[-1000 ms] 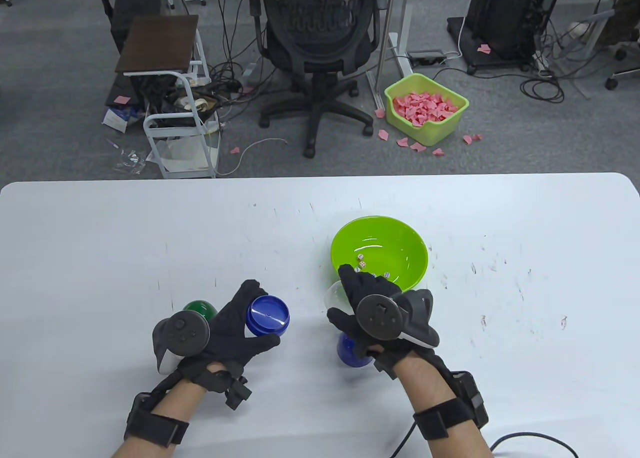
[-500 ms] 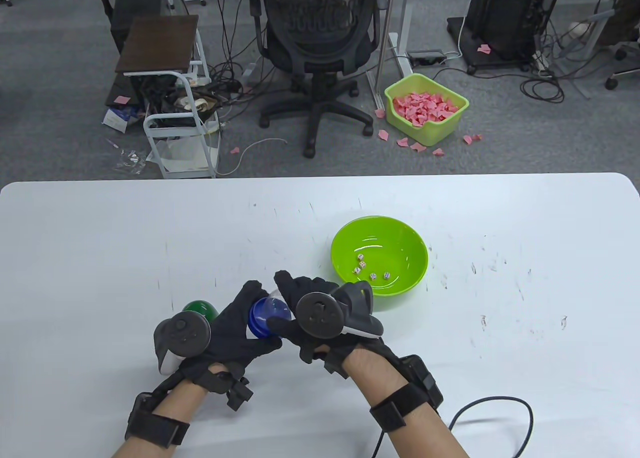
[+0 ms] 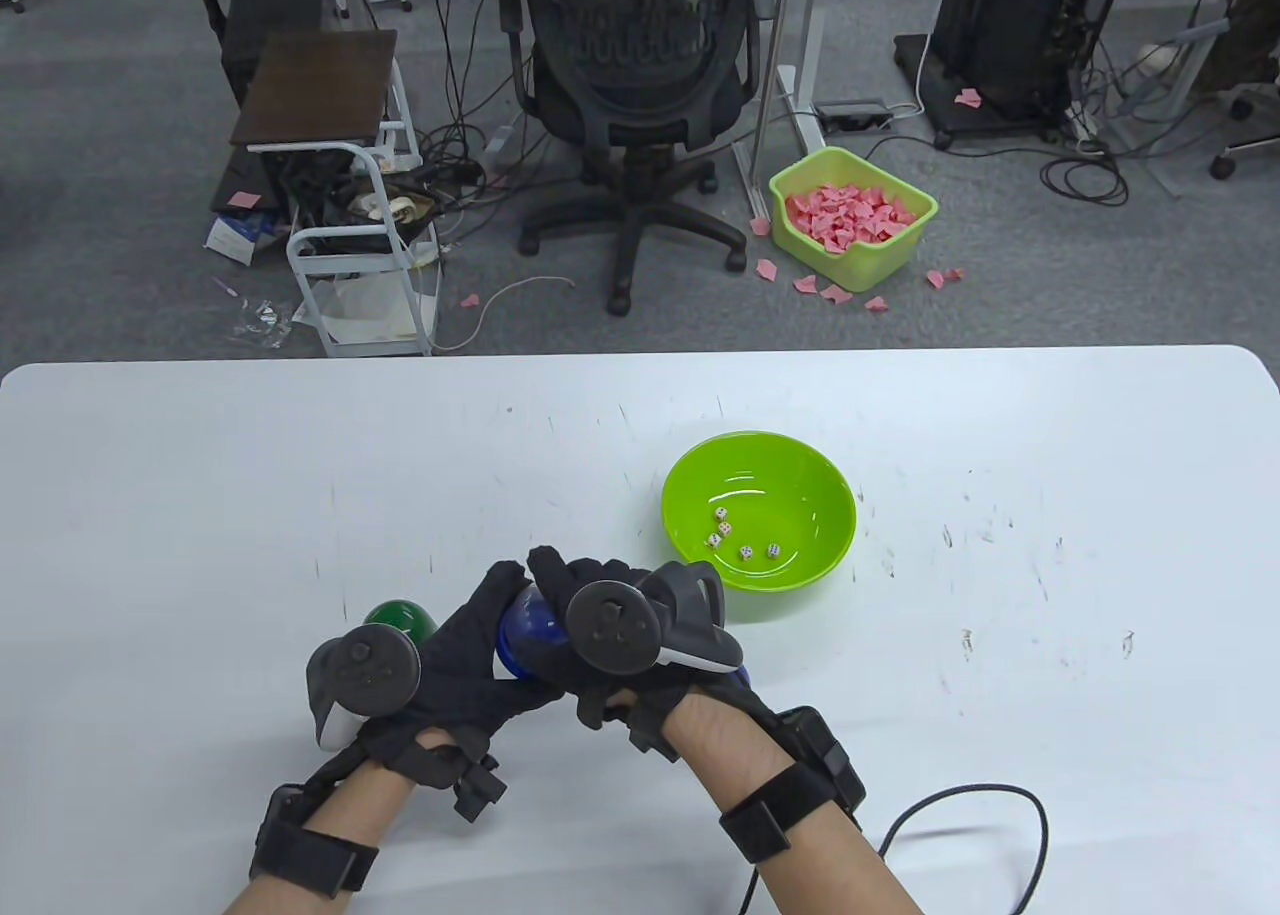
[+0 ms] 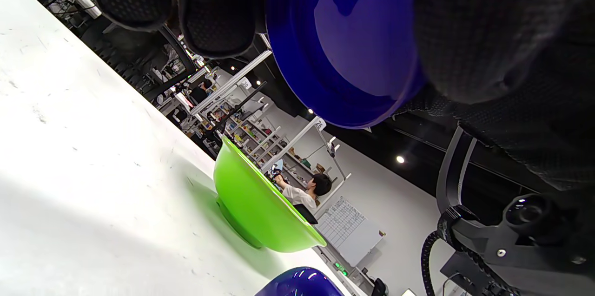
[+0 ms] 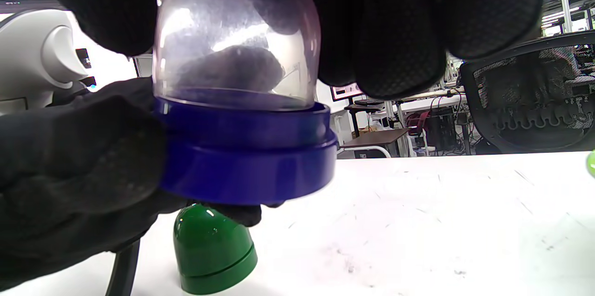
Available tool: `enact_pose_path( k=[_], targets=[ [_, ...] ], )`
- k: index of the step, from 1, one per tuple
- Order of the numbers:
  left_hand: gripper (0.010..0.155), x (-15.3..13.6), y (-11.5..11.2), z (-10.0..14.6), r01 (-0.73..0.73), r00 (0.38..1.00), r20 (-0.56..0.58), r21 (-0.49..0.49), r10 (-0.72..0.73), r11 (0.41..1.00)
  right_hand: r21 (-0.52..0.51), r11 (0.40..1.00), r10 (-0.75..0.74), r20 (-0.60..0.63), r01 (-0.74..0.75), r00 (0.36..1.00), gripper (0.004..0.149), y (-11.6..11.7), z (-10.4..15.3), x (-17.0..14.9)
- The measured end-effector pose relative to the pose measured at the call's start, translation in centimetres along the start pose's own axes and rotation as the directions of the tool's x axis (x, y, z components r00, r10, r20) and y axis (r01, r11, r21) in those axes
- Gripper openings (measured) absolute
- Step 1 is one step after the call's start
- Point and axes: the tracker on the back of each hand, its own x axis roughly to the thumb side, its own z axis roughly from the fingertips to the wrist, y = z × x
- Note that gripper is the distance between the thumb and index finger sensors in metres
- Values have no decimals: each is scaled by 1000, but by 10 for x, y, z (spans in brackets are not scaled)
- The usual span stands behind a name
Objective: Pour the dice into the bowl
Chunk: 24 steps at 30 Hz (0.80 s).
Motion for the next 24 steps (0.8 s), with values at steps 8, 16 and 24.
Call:
enact_pose_path(
  k=[8,16,24],
  targets=[
    [108,0,0,0,1,1000,2,-2,-1,1000,18,1000,9,-7,-9,1000,81,2,0,-1],
    [107,-2,3,1,1,1000,-7,10,-1,1000,1,1000,-7,-16,7,1000,84,-3,9,-10],
    [107,-9,7,0,-15,999,-29,30,16,999,115,991,81,-151,-64,985,82,7,42,-50]
  ],
)
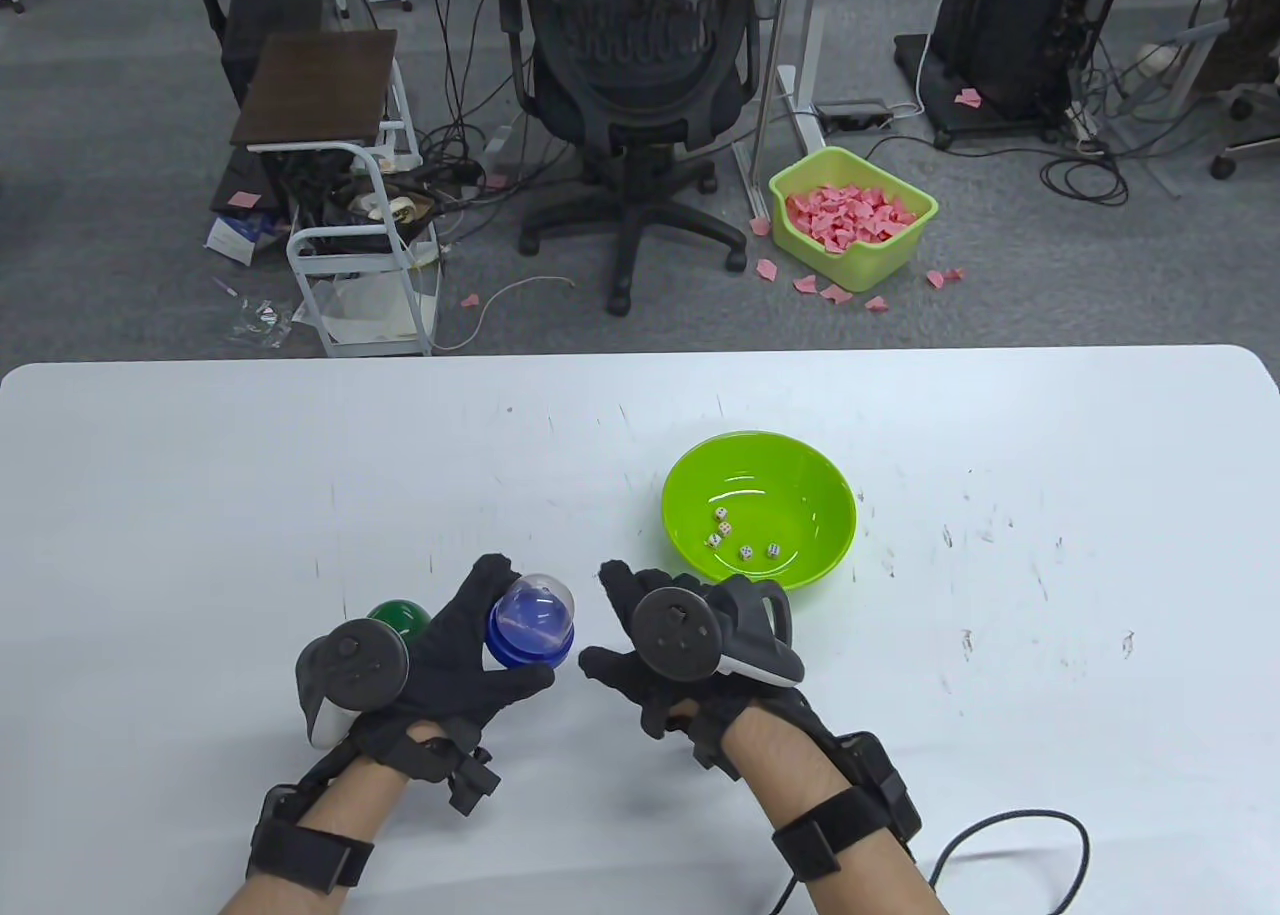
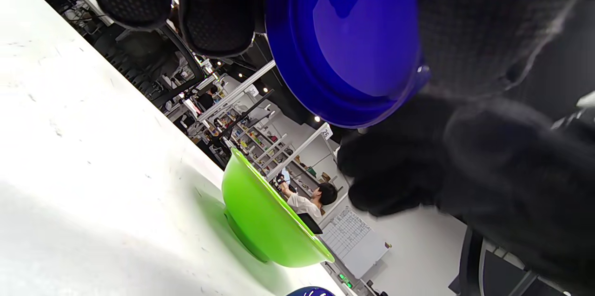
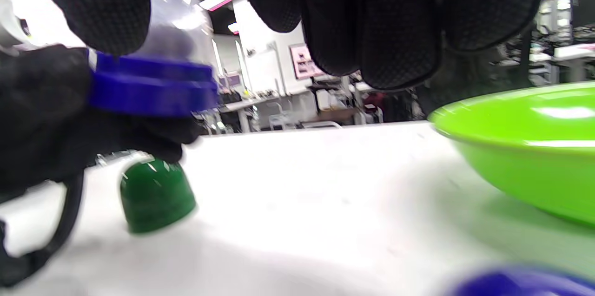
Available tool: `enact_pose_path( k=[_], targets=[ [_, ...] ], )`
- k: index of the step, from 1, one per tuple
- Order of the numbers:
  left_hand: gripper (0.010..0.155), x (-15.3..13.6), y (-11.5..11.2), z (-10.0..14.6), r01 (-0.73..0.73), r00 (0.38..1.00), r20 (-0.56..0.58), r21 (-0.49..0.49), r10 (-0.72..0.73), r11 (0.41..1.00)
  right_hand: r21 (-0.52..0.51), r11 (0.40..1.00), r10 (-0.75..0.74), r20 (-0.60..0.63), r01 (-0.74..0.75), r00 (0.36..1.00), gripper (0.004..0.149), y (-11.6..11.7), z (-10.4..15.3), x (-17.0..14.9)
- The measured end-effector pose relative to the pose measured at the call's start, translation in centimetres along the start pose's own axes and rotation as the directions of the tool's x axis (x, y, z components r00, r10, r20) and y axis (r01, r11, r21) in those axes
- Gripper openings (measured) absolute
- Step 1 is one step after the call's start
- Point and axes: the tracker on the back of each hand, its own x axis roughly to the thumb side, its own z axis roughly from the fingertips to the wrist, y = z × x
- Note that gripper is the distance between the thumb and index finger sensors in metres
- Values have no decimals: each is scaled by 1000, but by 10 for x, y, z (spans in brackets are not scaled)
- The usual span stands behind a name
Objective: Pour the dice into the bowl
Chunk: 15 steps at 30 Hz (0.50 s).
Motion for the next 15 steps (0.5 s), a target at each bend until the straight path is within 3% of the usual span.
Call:
enact_pose_path(
  k=[8,15],
  targets=[
    [107,-1,1,0,1,1000,-10,3,-1,1000,195,976,126,-148,-96,981,86,38,23,-44],
    [107,-1,1,0,8,1000,-13,-1,-8,1000,254,963,139,-177,-91,974,93,58,30,-55]
  ],
)
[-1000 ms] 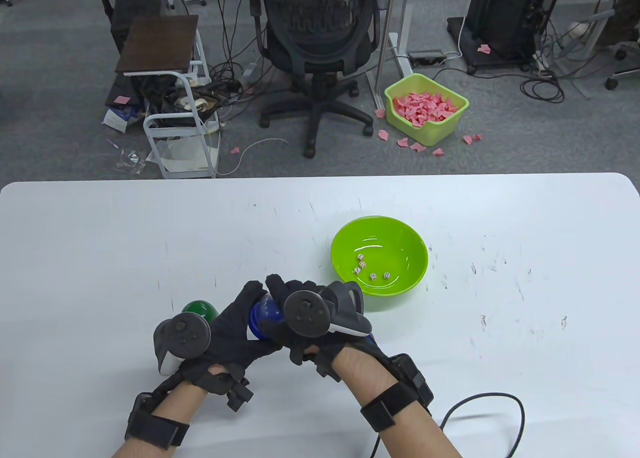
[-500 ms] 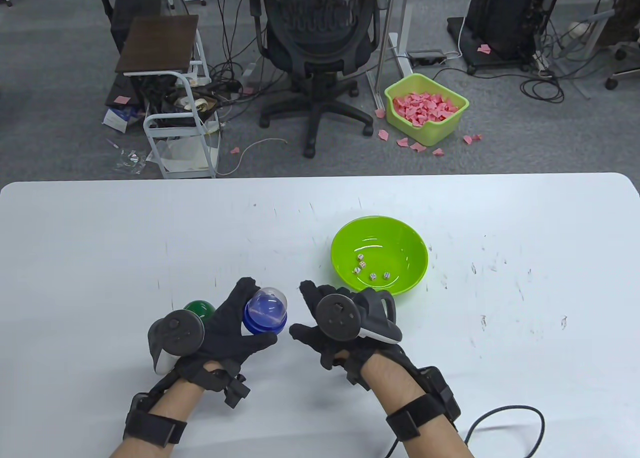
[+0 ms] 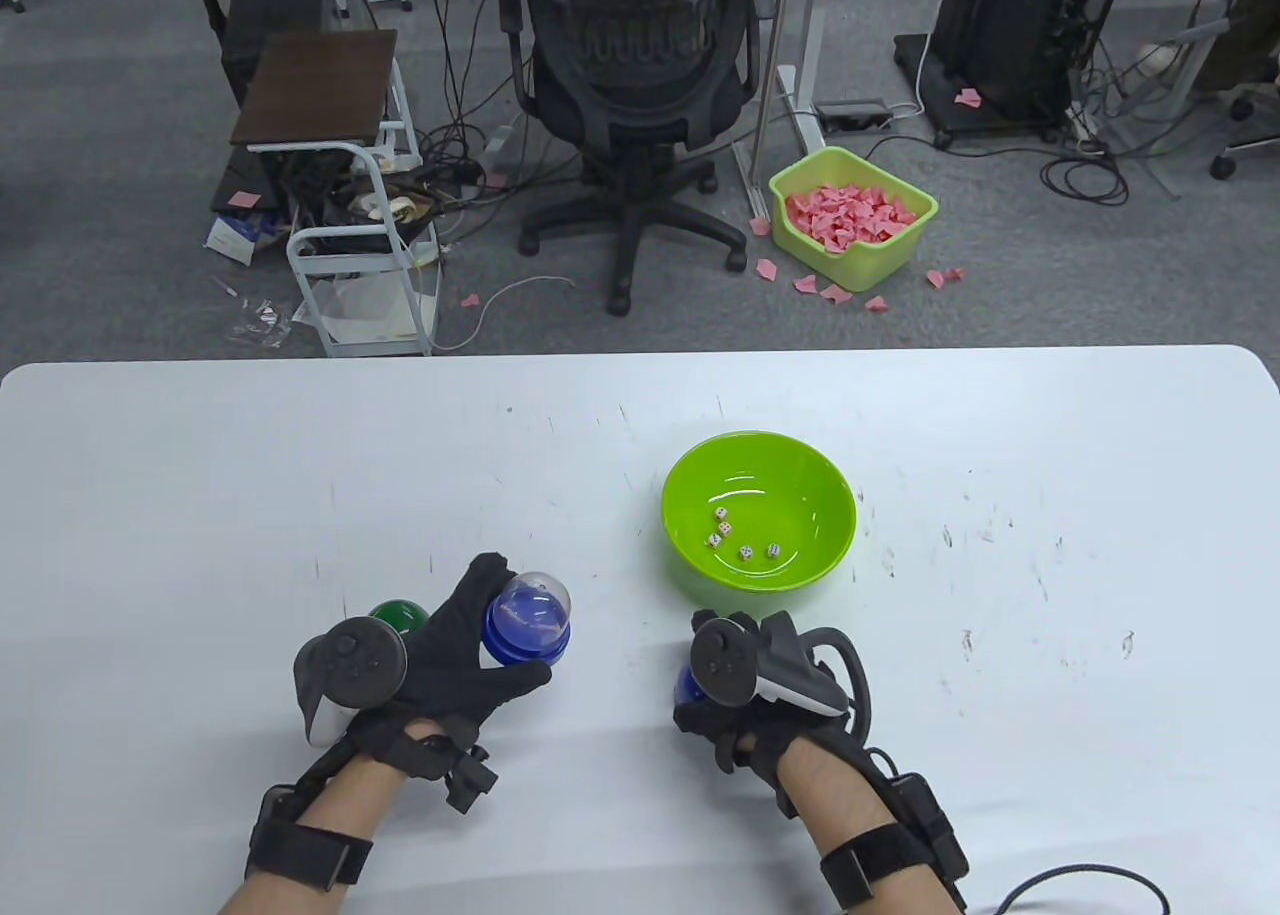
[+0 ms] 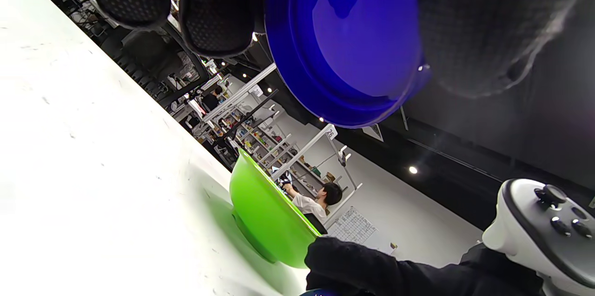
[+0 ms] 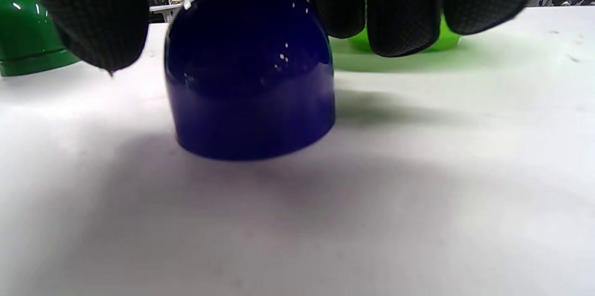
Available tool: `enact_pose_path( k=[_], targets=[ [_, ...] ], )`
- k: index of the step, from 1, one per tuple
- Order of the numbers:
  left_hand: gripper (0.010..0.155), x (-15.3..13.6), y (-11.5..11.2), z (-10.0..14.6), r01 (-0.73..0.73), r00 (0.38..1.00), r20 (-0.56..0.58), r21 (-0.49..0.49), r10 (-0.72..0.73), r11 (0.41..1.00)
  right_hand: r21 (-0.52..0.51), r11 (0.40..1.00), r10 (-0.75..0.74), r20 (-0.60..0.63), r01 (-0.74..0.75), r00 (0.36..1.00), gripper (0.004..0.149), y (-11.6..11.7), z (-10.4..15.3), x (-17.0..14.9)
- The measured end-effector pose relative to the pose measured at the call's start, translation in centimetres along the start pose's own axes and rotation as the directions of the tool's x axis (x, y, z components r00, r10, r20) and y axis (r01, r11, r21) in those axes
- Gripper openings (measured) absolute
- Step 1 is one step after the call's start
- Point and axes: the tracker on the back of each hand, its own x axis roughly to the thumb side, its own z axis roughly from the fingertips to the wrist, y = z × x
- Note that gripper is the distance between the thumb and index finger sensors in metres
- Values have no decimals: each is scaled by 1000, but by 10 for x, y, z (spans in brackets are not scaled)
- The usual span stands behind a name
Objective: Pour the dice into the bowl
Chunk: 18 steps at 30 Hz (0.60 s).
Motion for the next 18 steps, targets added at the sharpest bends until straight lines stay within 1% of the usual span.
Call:
enact_pose_path(
  k=[6,7,10,13,15,18],
  targets=[
    [107,0,0,0,0,1000,0,0,0,1000,20,1000,8,10,-8,1000,93,11,-2,0],
    [107,0,0,0,0,1000,0,0,0,1000,2,1000,7,11,-7,1000,92,11,-2,0],
    [107,0,0,0,6,1000,-6,-3,-6,1000,7,1000,-2,12,2,1000,92,11,-2,1],
    [107,0,0,0,7,1000,-7,-3,-7,1000,-11,1000,5,17,-4,1000,91,11,-2,0],
    [107,0,0,0,7,1000,-7,-3,-7,1000,-31,1000,0,24,1,1000,91,8,-2,1],
    [107,0,0,0,10,1000,-9,-5,-10,1000,-79,997,-13,42,17,999,91,-3,1,4]
  ],
)
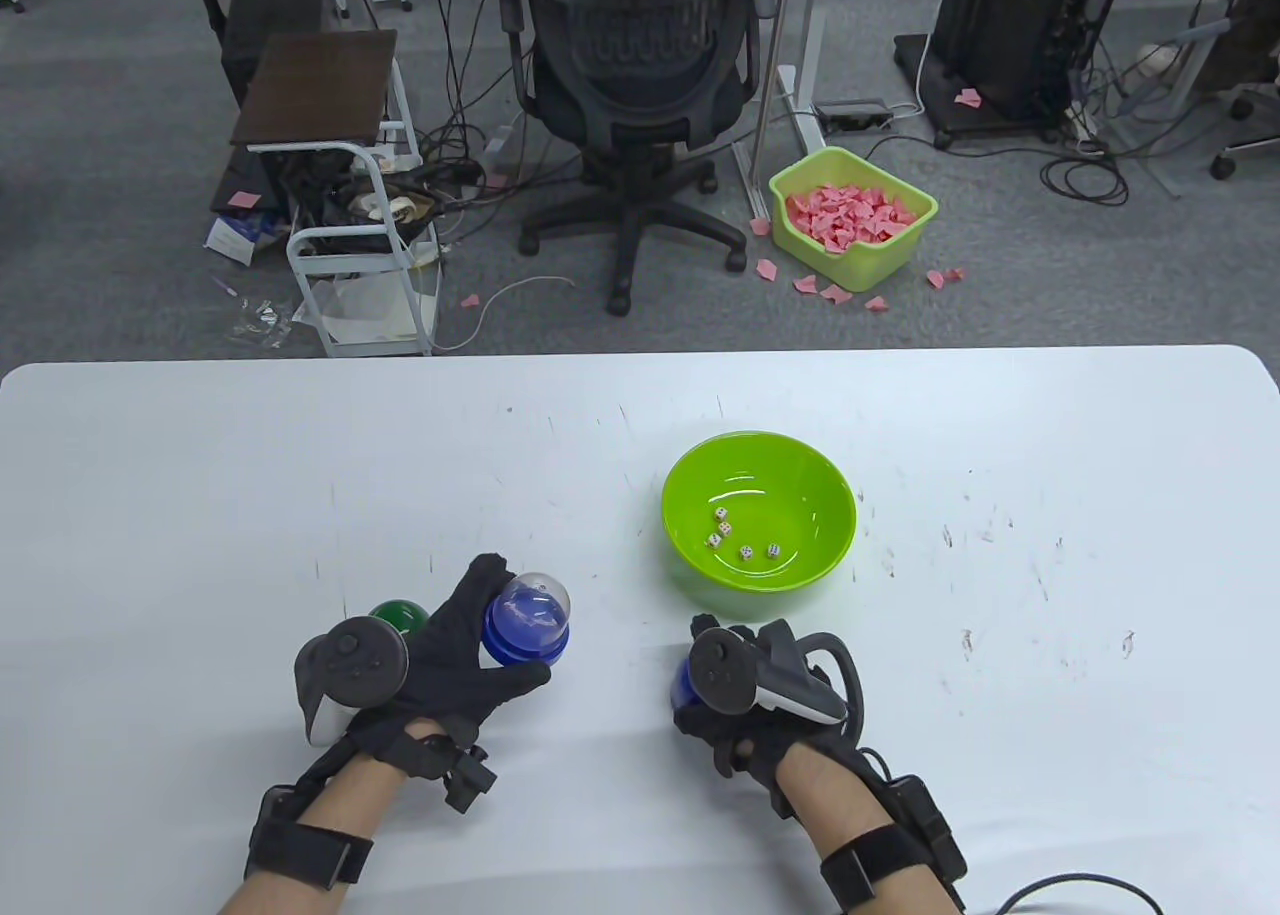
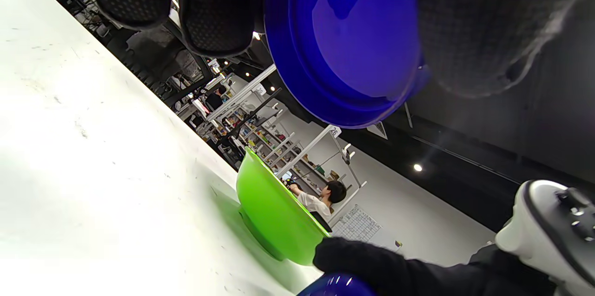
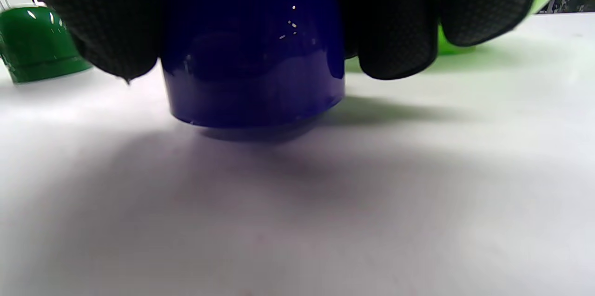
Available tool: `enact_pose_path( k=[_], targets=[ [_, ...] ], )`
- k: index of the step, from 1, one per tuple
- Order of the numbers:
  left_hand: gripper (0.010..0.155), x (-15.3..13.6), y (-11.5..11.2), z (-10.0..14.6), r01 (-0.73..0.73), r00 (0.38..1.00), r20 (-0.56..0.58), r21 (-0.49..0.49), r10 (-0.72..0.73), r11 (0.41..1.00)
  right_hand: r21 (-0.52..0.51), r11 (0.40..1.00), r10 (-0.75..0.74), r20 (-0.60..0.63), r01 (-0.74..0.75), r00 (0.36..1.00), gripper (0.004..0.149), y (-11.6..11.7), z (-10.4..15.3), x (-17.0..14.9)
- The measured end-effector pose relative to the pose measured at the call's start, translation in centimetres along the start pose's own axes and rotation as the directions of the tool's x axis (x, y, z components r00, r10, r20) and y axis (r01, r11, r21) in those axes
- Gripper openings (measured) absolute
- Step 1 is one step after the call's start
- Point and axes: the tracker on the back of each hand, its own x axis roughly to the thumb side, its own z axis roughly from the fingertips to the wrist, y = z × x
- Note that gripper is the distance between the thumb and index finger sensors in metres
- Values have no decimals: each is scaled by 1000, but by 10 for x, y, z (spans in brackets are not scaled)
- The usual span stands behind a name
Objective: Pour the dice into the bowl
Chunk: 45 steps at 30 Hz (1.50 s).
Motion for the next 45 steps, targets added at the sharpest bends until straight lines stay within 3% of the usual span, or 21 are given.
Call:
enact_pose_path(
  k=[14,19,33,45],
  targets=[
    [108,0,-2,-1,33,999,12,-3,-33,999,-265,941,-183,120,209,976,91,-91,5,23],
    [108,1,-4,-1,43,999,21,-12,-42,999,-295,909,-249,179,293,952,90,-110,-4,39],
    [111,3,-7,-1,45,998,49,0,-45,999,-237,928,-221,266,286,938,89,-98,-33,88],
    [111,3,-7,1,14,997,78,18,-16,1000,-174,949,-211,268,262,940,89,-83,-40,100]
  ],
)
